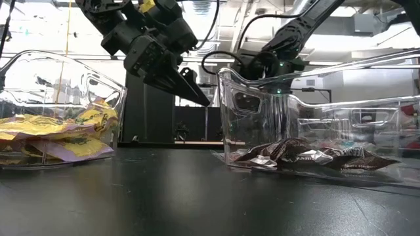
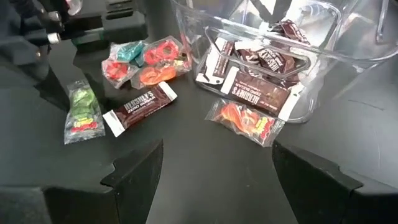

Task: Sort candy
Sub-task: Put the green candy in the top right transparent container

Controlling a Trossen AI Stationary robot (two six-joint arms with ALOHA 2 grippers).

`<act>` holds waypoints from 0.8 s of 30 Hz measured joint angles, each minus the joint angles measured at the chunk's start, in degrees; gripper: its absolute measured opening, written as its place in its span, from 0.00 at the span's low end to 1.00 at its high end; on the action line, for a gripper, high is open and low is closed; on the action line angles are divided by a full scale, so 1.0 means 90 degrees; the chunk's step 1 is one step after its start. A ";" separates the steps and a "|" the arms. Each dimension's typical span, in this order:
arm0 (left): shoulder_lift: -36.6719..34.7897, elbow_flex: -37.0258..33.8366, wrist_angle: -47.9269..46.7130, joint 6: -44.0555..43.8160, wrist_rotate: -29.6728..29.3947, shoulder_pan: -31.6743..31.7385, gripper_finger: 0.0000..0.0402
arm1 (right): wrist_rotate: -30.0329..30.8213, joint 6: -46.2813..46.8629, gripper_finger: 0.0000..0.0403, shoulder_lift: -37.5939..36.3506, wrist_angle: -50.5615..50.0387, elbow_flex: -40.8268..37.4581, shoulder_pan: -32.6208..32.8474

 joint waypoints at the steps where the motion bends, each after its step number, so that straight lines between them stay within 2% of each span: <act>1: 0.0000 0.0000 0.0004 0.0011 0.0004 0.0000 0.74 | 0.0020 -0.0009 0.43 -0.0019 -0.0017 0.0039 0.0002; 7: 0.0000 0.0000 0.0012 0.0038 0.0005 0.0010 0.74 | 0.0069 -0.0153 0.10 -0.0200 -0.0013 0.0187 -0.0012; 9: 0.0000 0.0000 0.0010 0.0076 0.0005 0.0012 0.74 | 0.0068 -0.0192 0.03 -0.0347 -0.0033 0.0243 -0.0012; 12: 0.0000 0.0000 0.0019 0.0134 0.0002 0.0012 0.74 | 0.0074 -0.0231 0.04 -0.0621 -0.0096 0.0299 -0.0012; 17: 0.0000 0.0000 0.0020 0.0151 -0.0260 0.0012 0.74 | 0.0528 -0.0086 0.04 -0.1467 -0.0460 0.0309 -0.0108; 21: 0.0000 0.0000 0.0020 0.0117 -0.0518 0.0014 0.74 | 0.0864 0.0458 0.02 -0.2270 -0.0960 0.0311 -0.0452; 24: 0.0000 0.0000 0.0021 0.0081 -0.0533 0.0014 0.74 | 0.1407 0.1138 0.02 -0.2891 -0.1363 0.0311 -0.0766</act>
